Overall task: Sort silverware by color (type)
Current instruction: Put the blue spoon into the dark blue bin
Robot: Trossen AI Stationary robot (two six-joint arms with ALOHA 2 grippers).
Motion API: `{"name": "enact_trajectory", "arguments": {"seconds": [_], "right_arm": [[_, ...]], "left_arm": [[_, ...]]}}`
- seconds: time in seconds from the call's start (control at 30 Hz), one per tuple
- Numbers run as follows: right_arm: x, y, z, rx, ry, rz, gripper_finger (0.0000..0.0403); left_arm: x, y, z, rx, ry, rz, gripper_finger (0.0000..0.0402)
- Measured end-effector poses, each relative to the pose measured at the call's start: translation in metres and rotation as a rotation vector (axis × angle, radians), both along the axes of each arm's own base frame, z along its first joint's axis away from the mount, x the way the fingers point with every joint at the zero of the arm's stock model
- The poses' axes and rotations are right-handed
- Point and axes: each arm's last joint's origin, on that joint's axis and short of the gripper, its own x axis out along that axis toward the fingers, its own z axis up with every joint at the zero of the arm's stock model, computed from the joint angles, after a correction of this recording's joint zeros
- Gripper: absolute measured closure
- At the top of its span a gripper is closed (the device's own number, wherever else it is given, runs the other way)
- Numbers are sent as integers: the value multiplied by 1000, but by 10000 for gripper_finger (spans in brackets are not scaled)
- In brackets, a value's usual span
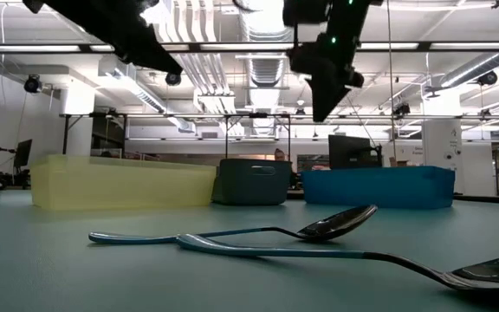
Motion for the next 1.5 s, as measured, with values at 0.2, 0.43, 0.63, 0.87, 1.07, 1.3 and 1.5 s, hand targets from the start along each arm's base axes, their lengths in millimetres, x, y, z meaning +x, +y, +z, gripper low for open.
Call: {"name": "enact_trajectory", "arguments": {"seconds": [0.2, 0.43, 0.63, 0.87, 1.07, 1.3, 1.5], "right_arm": [[10, 50, 2, -25, -47, 92, 339], [16, 104, 2, 15, -133, 158, 330], [13, 146, 2, 90, -203, 139, 317], [5, 184, -3, 169, -226, 103, 301], [1, 216, -18, 159, -172, 204, 297], [-2, 243, -36, 151, -136, 226, 309], [-7, 265, -48, 122, -147, 236, 311]], "left_arm": [[2, -21, -2, -63, -20, -66, 372], [6, -47, -8, -120, -9, -163, 372], [9, -69, -17, -155, 25, -231, 372], [19, -97, -37, -196, 73, -288, 372], [42, -117, -53, -207, 3, -341, 372], [76, -140, -75, -200, 19, -358, 372], [103, -169, -100, -155, 86, -369, 372]]}}
